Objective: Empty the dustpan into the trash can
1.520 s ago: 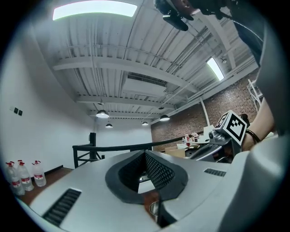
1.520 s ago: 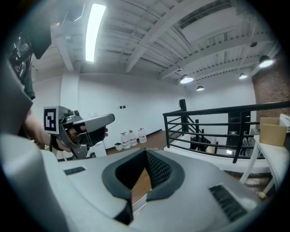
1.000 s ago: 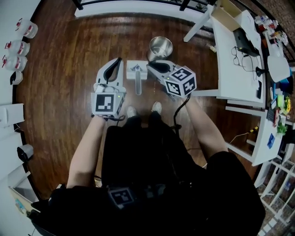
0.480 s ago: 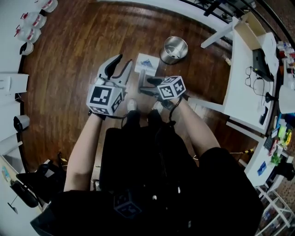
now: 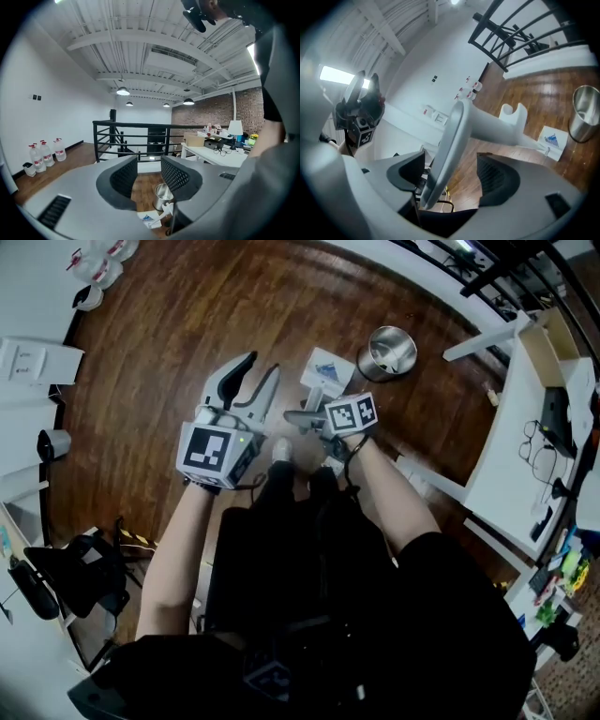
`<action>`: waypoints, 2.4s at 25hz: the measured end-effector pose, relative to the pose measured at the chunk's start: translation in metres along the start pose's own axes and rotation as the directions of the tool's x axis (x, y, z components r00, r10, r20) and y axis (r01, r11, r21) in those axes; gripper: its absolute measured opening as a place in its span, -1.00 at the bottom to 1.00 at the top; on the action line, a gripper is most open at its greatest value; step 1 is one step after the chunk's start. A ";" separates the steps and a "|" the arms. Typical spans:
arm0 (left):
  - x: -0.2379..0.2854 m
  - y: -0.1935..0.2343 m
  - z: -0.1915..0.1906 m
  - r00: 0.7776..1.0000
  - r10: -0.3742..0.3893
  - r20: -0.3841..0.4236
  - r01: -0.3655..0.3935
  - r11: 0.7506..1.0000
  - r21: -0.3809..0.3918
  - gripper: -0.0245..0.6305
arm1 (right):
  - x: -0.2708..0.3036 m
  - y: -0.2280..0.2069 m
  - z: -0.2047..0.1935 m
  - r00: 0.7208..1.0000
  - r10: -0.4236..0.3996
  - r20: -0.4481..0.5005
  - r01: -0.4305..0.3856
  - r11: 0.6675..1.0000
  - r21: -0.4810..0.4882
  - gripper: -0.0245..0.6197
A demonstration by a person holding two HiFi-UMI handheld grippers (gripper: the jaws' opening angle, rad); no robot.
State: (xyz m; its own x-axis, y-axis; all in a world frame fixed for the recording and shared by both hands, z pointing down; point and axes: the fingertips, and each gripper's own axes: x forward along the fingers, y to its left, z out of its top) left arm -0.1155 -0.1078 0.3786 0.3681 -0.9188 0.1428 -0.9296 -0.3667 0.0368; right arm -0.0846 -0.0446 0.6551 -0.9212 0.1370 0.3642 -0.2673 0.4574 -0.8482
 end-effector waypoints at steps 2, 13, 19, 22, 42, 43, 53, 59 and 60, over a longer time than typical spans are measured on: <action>-0.001 0.002 0.001 1.000 0.009 0.000 -0.009 1.000 -0.002 -0.43 | 0.009 -0.001 0.004 1.000 0.026 0.006 -0.026 0.999 0.023 0.18; 0.001 0.011 -0.006 1.000 0.022 -0.019 -0.023 0.999 -0.035 -0.43 | 0.021 0.007 0.032 0.992 0.103 0.078 -0.110 0.990 0.090 -0.65; 0.005 0.014 -0.006 1.000 0.019 -0.018 -0.021 0.997 -0.080 -0.43 | 0.015 0.007 0.031 0.990 0.121 0.078 -0.129 0.986 0.106 -0.83; 0.004 0.013 -0.007 1.000 0.012 -0.020 -0.014 0.996 -0.090 -0.43 | 0.011 0.008 0.030 0.989 0.131 0.074 -0.138 0.986 0.097 -0.88; -0.015 0.015 -0.018 1.000 0.010 -0.023 -0.013 0.992 -0.129 -0.43 | 0.005 0.018 0.036 0.994 0.103 -0.036 -0.107 0.984 -0.143 -0.91; -0.016 0.015 -0.018 1.000 0.011 -0.021 -0.013 0.991 -0.133 -0.43 | 0.004 0.018 0.036 0.994 0.103 -0.038 -0.107 0.984 -0.142 -0.91; -0.028 0.019 -0.019 1.000 0.020 -0.024 -0.023 0.985 -0.172 -0.43 | -0.001 0.038 0.041 0.991 0.131 -0.010 -0.131 0.981 -0.143 -0.91; -0.033 0.023 -0.020 1.000 0.002 -0.017 -0.006 0.979 -0.206 -0.43 | 0.002 0.065 0.041 0.989 0.146 -0.024 -0.148 0.971 -0.185 -0.91; -0.034 0.025 -0.019 1.000 0.003 -0.013 -0.005 0.978 -0.207 -0.43 | 0.002 0.069 0.041 0.989 0.145 -0.029 -0.148 0.970 -0.195 -0.91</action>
State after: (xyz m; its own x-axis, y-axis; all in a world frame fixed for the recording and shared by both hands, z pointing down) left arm -0.1514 -0.0831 0.3932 0.3654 -0.9177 0.1558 -0.9152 -0.3235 0.2404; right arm -0.1170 -0.0487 0.5813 -0.9415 0.2277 0.2486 -0.0678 0.5944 -0.8013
